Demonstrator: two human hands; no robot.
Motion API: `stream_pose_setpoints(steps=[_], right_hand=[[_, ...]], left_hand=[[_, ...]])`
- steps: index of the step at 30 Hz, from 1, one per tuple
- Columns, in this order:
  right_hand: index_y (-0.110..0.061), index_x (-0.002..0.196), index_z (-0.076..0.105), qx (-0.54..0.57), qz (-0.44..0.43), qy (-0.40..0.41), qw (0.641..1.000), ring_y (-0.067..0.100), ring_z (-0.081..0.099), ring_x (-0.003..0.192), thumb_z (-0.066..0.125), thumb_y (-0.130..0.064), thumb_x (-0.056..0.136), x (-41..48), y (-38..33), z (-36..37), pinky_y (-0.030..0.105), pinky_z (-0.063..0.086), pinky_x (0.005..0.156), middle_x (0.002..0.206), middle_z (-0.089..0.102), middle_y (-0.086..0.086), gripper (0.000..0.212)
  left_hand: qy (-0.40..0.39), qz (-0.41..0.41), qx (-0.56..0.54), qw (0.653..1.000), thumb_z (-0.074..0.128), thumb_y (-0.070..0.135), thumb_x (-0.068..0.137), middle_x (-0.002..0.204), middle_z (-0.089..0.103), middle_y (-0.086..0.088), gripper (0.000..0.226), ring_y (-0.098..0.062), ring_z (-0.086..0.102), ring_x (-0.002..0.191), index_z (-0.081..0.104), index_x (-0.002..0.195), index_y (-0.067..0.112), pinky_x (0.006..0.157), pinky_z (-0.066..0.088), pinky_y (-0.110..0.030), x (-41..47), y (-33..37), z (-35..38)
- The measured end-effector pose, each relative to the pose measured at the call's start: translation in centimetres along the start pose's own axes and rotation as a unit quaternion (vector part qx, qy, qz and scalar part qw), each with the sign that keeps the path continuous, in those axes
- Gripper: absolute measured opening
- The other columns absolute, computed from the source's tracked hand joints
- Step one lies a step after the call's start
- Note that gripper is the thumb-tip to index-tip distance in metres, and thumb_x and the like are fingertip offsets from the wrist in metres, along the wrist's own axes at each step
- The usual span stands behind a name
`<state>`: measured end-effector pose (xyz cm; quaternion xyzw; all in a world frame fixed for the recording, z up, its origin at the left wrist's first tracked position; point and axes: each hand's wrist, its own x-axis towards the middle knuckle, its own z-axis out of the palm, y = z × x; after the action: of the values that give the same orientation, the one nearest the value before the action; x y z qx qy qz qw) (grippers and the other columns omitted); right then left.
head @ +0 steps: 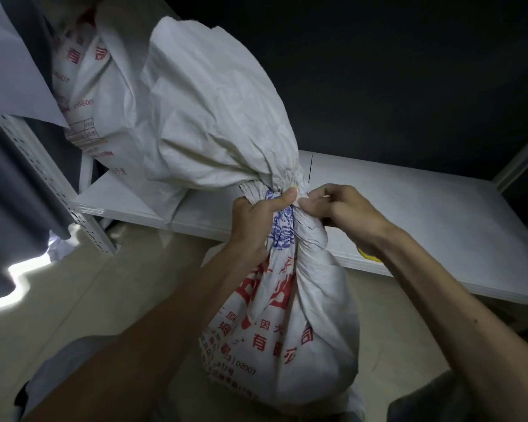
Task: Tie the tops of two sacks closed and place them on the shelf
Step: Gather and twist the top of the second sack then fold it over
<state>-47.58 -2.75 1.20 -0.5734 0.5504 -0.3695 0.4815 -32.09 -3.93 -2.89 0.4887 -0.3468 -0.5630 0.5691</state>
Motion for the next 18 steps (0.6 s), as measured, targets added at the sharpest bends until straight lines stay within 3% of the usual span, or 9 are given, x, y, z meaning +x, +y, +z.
stream_pose_setpoints(steps=[2,4,7,9,11,13,15,18], right_hand=[[-0.010,0.118,0.059,0.033,0.040,-0.059,0.997,0.020,0.066,0.102,0.070,-0.018,0.087,0.4,0.1,-1.1,0.039,0.048,0.094,0.106,0.072,0.007,0.034],[-0.014,0.126,0.060,0.015,0.028,-0.109,0.994,0.020,0.064,0.112,0.066,-0.019,0.089,0.3,0.1,-1.6,0.040,0.046,0.099,0.115,0.071,0.006,0.038],[-0.001,0.099,0.072,-0.031,-0.005,-0.098,0.995,0.021,0.065,0.088,0.065,-0.024,0.091,-0.1,0.3,-1.1,0.039,0.050,0.086,0.098,0.072,0.018,0.025],[0.004,0.074,0.063,-0.105,-0.032,-0.045,0.993,0.019,0.050,0.065,0.070,-0.032,0.087,-0.3,0.3,-0.5,0.035,0.044,0.067,0.069,0.059,0.020,0.039],[-0.005,0.056,0.044,-0.195,-0.056,0.027,0.979,0.015,0.033,0.051,0.071,-0.033,0.086,-0.4,0.0,0.1,0.028,0.031,0.053,0.053,0.037,0.006,0.049],[-0.010,0.053,0.038,-0.277,-0.080,0.078,0.954,0.015,0.030,0.046,0.068,-0.032,0.087,-0.5,-0.3,0.6,0.026,0.027,0.046,0.048,0.036,0.000,0.051],[-0.011,0.052,0.044,-0.337,-0.103,0.095,0.931,0.013,0.039,0.046,0.065,-0.033,0.089,-0.6,-0.4,0.9,0.021,0.027,0.043,0.048,0.044,0.000,0.048],[-0.016,0.049,0.042,-0.359,-0.123,0.122,0.917,0.015,0.038,0.046,0.062,-0.031,0.089,-0.5,0.2,0.7,0.027,0.027,0.047,0.044,0.042,-0.001,0.047]], left_hand=[[-0.028,-0.016,-0.002,0.999,0.094,0.026,0.052,0.105,0.076,-0.005,0.069,-0.024,0.073,0.097,0.069,0.114,0.005,0.093,0.056,-0.044,0.2,0.0,-0.1],[-0.065,-0.035,-0.008,0.997,0.095,0.024,0.049,0.106,0.076,-0.009,0.075,-0.028,0.073,0.098,0.068,0.115,0.002,0.095,0.055,-0.048,0.4,0.3,-0.3],[-0.086,-0.040,0.003,0.995,0.095,0.024,0.047,0.107,0.076,-0.010,0.077,-0.028,0.073,0.099,0.067,0.115,0.001,0.096,0.054,-0.048,0.8,0.5,-0.7],[-0.073,-0.025,0.043,0.996,0.096,0.029,0.048,0.106,0.076,-0.007,0.076,-0.025,0.073,0.098,0.068,0.114,0.003,0.095,0.055,-0.045,0.9,0.4,-0.6],[-0.044,0.002,0.093,0.995,0.093,0.031,0.055,0.103,0.076,-0.003,0.067,-0.019,0.073,0.095,0.069,0.112,0.006,0.092,0.057,-0.041,0.5,0.6,-0.3],[-0.028,0.020,0.128,0.991,0.090,0.039,0.055,0.102,0.076,-0.001,0.067,-0.017,0.073,0.094,0.070,0.110,0.007,0.091,0.058,-0.041,0.4,0.7,0.0],[-0.037,0.029,0.143,0.989,0.088,0.040,0.056,0.101,0.077,-0.001,0.064,-0.017,0.073,0.094,0.071,0.108,0.008,0.091,0.057,-0.041,0.4,1.0,-0.2],[-0.077,0.001,0.146,0.986,0.086,0.030,0.070,0.102,0.077,-0.002,0.047,-0.018,0.073,0.095,0.073,0.110,0.009,0.094,0.056,-0.044,0.4,1.3,-0.8]])
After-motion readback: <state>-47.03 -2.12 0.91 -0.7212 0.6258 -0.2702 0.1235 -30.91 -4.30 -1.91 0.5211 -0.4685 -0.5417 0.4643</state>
